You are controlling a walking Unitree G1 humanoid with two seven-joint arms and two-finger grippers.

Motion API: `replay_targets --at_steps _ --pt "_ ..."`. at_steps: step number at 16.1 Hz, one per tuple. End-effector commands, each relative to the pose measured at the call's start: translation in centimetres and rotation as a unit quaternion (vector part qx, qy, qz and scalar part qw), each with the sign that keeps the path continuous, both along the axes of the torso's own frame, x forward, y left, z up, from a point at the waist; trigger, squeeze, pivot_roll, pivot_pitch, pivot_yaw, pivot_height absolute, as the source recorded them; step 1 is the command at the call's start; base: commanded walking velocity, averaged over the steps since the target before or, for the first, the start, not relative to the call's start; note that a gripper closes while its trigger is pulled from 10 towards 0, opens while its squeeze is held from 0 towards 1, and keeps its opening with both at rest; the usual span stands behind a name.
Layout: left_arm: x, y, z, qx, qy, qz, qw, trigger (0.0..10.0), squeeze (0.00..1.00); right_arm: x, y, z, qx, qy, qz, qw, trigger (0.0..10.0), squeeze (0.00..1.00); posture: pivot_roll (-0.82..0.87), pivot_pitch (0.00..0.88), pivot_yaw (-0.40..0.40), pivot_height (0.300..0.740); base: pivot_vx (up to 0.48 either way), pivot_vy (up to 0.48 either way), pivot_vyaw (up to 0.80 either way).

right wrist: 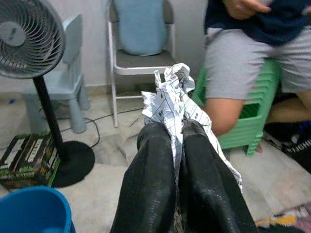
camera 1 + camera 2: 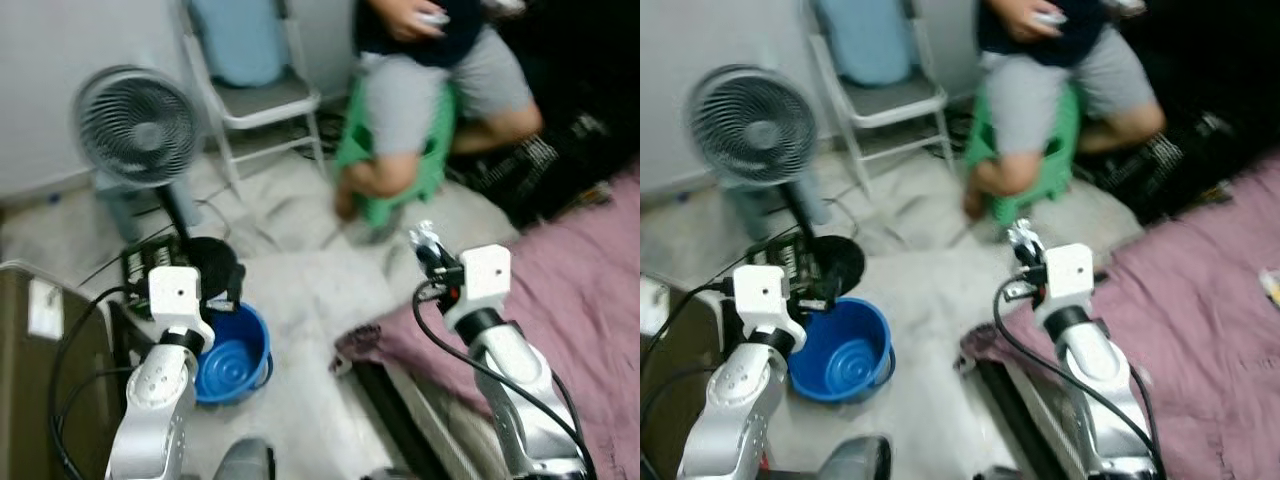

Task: Clean up the room

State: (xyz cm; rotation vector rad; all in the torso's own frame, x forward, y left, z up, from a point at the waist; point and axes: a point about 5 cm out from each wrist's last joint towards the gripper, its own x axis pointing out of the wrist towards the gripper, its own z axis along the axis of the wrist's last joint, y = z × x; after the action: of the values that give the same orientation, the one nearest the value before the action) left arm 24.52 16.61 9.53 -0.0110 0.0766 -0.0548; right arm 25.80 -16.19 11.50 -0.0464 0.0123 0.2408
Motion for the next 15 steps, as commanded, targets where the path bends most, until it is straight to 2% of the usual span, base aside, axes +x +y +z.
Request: replay_targets --at_steps 1,15 --pt "-0.37 0.63 -0.14 0.007 0.003 0.014 1.0 10.0 0.0 0.23 0.59 0.01 0.005 -0.002 0.01 1.0 10.0 0.0 -0.01 0.094 -0.049 0.74 0.0 0.0 0.8" --pt "-0.08 0.34 -0.15 0.007 0.001 0.003 1.0 10.0 0.0 0.28 0.86 0.04 0.002 -0.008 0.022 1.0 10.0 0.0 -0.02 0.086 -0.046 0.74 0.0 0.0 0.78"
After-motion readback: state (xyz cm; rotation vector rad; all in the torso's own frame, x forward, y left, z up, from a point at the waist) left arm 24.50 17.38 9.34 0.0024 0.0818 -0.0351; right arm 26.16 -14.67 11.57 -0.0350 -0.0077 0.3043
